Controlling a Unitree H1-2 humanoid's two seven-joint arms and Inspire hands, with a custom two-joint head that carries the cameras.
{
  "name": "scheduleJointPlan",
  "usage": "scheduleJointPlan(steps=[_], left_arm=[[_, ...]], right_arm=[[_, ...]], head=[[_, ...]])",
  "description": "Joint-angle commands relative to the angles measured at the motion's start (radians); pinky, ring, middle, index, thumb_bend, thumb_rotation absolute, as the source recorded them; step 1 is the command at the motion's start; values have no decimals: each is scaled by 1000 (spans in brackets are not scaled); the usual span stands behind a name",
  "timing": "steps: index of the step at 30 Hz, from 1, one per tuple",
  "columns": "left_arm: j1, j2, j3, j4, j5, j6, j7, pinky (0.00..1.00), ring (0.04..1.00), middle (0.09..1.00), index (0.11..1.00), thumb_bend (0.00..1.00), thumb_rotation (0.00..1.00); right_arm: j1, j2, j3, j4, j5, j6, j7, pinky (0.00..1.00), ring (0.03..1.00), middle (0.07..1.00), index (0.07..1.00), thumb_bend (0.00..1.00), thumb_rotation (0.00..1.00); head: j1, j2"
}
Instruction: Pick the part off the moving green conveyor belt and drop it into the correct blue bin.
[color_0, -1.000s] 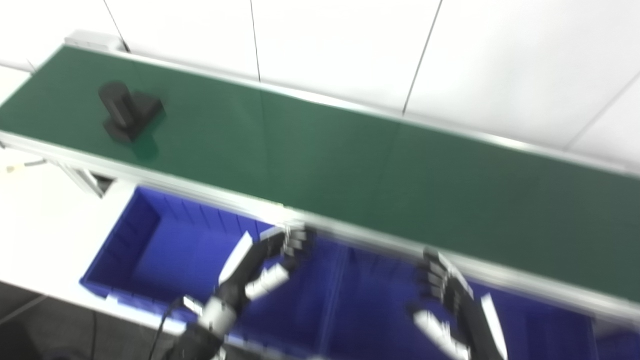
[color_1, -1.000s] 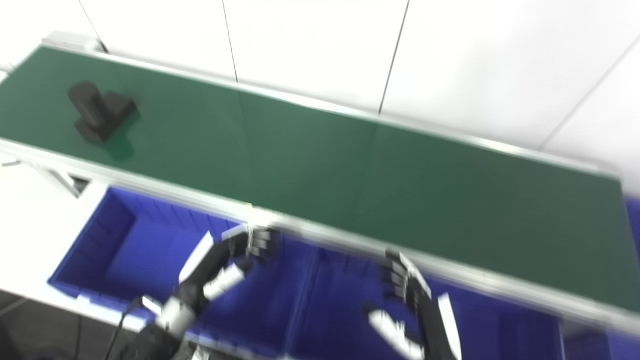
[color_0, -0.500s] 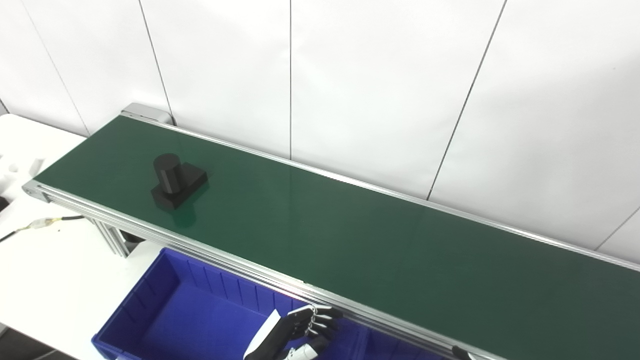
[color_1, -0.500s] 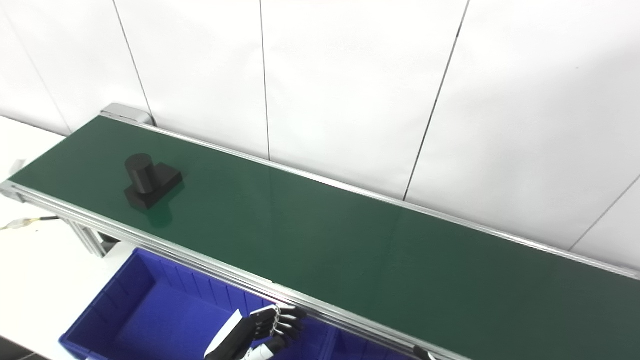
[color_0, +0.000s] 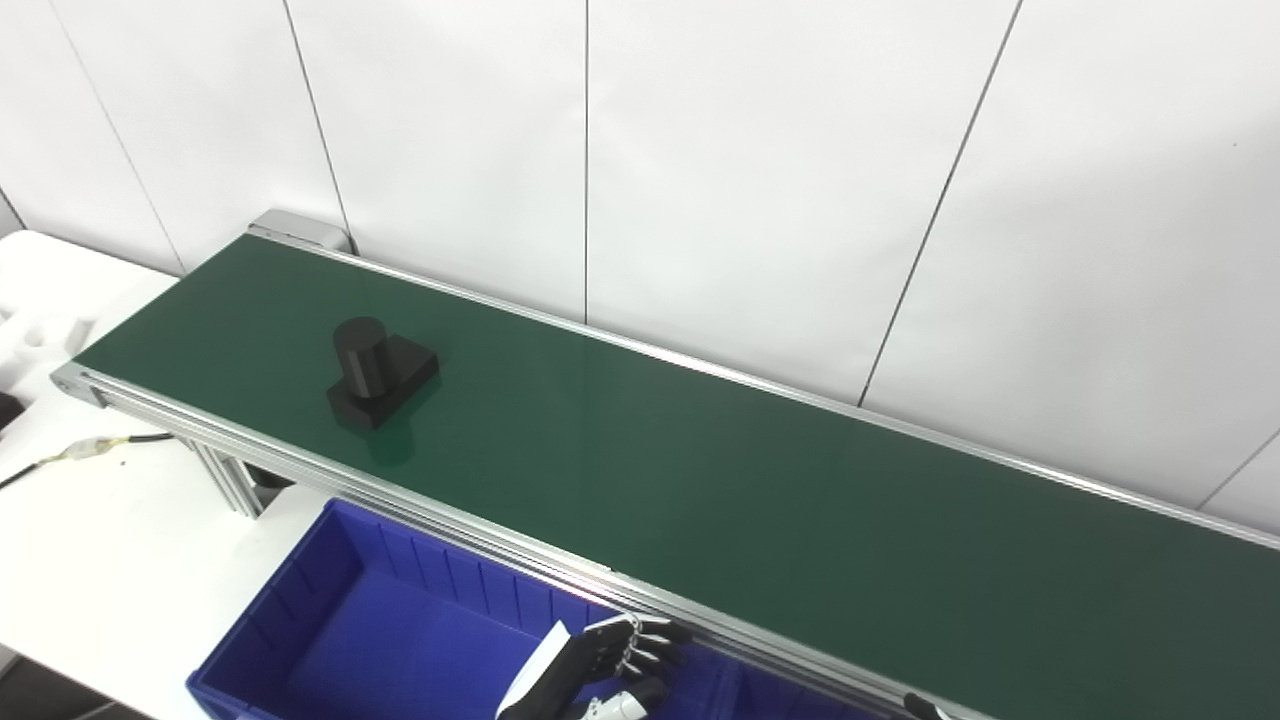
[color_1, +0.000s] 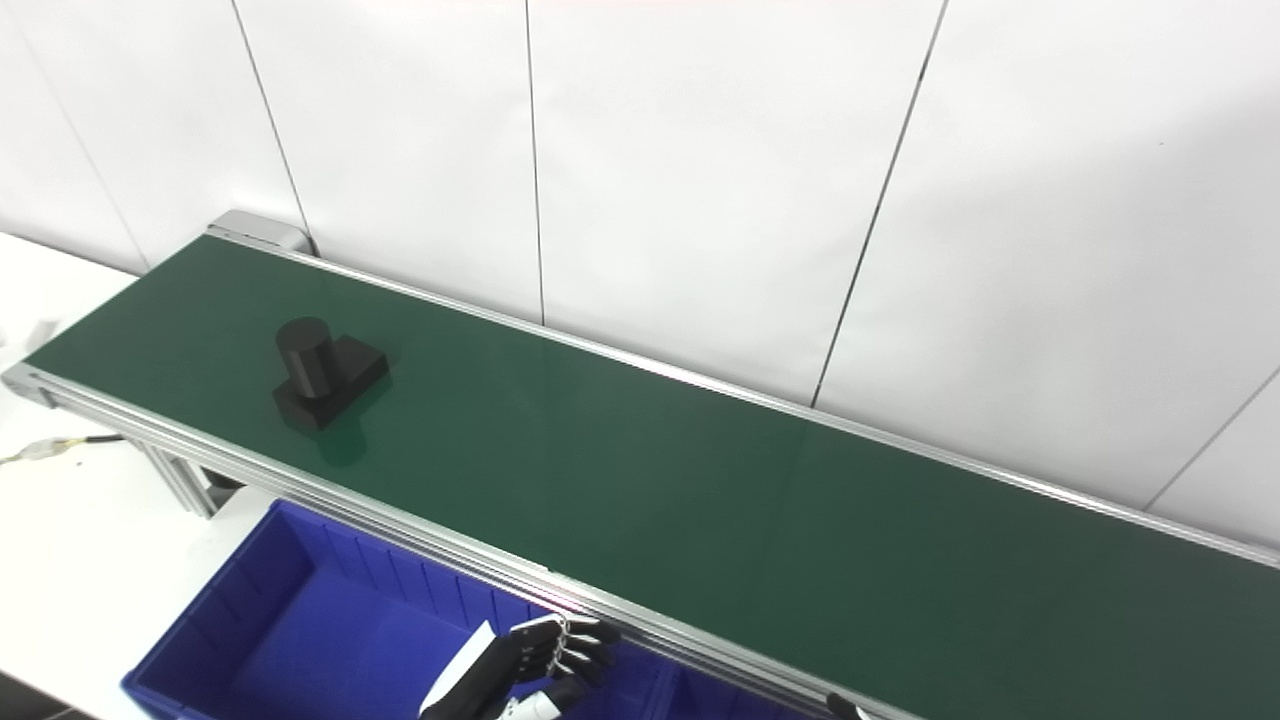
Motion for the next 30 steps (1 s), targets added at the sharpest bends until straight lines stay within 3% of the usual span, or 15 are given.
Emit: scheduleJointPlan(steps=[1,14,30], left_arm=[[-17,6,-7,-10,-8,-42,19,516,594,664,714,701,804],[-17,13,-18,-11,0,-42,35,511,596,667,715,752,837],[-23,12,-25,-3,-1,-42,41,506,591,666,717,732,836]], right_arm=[[-8,1,-6,-23,2,-51,1,631,745,805,868,531,431],[-10,2,-8,-16,6,-53,2,625,736,793,855,548,451],[-10,-2,-17,-45,5,-65,0,607,724,780,849,538,473]], head=[[-5,5],[-9,10],[-26,7]])
